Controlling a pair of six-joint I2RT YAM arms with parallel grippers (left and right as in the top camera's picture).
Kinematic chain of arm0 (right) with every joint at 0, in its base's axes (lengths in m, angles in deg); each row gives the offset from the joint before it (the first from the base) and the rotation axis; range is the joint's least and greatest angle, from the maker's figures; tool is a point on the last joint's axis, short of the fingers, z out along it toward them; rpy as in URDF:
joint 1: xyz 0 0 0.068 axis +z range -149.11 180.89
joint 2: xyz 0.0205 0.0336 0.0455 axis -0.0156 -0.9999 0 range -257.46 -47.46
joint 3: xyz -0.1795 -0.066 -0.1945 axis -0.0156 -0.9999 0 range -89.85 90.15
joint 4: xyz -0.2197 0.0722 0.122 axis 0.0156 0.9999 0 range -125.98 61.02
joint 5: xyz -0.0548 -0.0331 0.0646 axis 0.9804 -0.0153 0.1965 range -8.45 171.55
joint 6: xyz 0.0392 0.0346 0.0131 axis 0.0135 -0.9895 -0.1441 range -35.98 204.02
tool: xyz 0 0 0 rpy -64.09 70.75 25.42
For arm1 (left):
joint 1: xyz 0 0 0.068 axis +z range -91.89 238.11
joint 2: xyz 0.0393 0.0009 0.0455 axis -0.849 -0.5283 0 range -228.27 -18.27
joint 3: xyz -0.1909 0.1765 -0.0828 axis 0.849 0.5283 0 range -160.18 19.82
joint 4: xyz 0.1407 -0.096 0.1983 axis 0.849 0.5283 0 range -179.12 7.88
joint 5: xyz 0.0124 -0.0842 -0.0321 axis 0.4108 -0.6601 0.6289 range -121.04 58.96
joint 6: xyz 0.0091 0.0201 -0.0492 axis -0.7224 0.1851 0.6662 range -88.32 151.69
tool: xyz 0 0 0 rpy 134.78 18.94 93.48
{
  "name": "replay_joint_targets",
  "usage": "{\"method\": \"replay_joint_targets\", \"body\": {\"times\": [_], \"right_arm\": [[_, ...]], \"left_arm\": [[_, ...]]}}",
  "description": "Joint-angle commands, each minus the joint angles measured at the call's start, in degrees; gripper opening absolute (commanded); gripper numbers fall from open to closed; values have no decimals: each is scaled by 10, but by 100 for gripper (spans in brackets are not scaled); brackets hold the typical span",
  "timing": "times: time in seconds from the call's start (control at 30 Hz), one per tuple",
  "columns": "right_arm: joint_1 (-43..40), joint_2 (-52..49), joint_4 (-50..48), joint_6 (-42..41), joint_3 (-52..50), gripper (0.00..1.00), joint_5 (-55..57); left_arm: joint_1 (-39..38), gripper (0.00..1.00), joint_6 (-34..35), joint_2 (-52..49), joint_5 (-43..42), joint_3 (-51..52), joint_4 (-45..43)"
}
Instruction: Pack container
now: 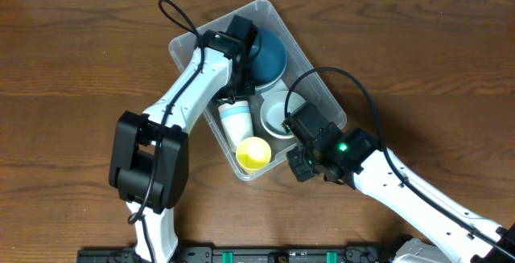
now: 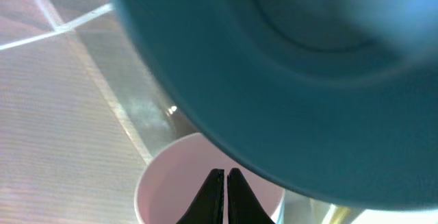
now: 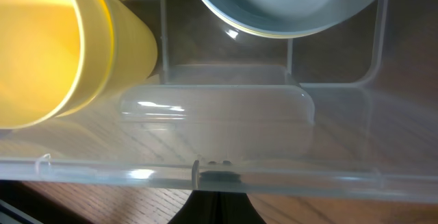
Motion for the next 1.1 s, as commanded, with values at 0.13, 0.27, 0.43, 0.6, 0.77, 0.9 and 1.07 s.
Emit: {"method": "replay_joint_targets", "body": {"times": [0.13,0.27,0.43,0.6,0.77,0.9,1.07], "right_arm": [[5,-2,-12,-8,1,1,9],[5,-2,-12,-8,1,1,13],[5,-2,-11,-8,1,1,17],[5,-2,-7,-8,1,1,19],[4,-2,-6,-8,1,1,28],[0,-2,-6,-8,1,1,30],[-9,-2,-6,-8,1,1,30]], "left_arm": [[-5,6,7,29,-50,1,39],[-5,6,7,30,-50,1,59],[-5,6,7,30,-40,1,69],[-6,6,16,30,-37,1,79],[-6,6,33,31,-45,1,100],[-6,6,34,31,-71,1,117],[-6,6,40,32,-79,1,142]]}}
